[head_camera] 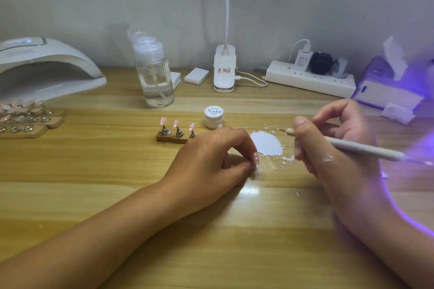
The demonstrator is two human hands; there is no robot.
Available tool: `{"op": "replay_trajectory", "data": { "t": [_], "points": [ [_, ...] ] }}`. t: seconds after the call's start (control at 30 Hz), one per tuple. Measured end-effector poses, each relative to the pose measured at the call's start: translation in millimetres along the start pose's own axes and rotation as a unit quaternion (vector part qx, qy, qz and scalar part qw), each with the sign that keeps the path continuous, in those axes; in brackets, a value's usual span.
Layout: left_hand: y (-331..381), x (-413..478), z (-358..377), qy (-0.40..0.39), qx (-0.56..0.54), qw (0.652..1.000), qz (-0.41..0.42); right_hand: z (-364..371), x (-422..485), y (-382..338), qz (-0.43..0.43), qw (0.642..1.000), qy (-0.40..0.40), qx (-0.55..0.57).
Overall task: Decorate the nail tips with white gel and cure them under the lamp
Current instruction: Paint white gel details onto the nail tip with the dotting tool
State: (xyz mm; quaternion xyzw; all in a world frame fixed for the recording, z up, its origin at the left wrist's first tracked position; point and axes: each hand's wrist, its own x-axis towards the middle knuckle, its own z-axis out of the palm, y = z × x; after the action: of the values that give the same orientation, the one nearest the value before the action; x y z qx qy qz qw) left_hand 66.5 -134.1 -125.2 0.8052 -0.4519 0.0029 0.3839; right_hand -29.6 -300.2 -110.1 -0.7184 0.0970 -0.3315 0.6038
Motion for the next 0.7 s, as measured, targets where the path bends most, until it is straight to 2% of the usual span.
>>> {"op": "replay_trajectory", "data": {
  "t": [0.07,0.13,0.2,0.4,0.57,0.7],
  "points": [
    [0.1,0.1,0.0,0.001,0.0,1.0,0.0,-6.4,7.3,3.0,0.0,0.997,-0.002,-0.074],
    [0.0,0.3,0.3,0.001,-0.003,1.0,-0.002,-10.6,12.3,10.8,0.033,0.985,-0.024,-0.165],
    [-0.1,0.3,0.3,0.002,-0.007,1.0,-0.005,-12.4,14.3,18.0,0.067,0.975,-0.037,-0.21],
    [-0.4,1.2,0.2,-0.001,-0.017,1.0,-0.017,-12.2,15.1,20.8,0.076,0.965,-0.07,-0.241],
    [1.1,1.8,-0.7,-0.001,-0.017,1.0,-0.016,-11.9,15.3,19.3,0.065,0.962,-0.065,-0.258],
    [1.8,1.5,-1.2,0.001,-0.019,1.0,-0.023,-10.8,14.5,9.0,0.059,0.978,-0.028,-0.198]
  ]
}}
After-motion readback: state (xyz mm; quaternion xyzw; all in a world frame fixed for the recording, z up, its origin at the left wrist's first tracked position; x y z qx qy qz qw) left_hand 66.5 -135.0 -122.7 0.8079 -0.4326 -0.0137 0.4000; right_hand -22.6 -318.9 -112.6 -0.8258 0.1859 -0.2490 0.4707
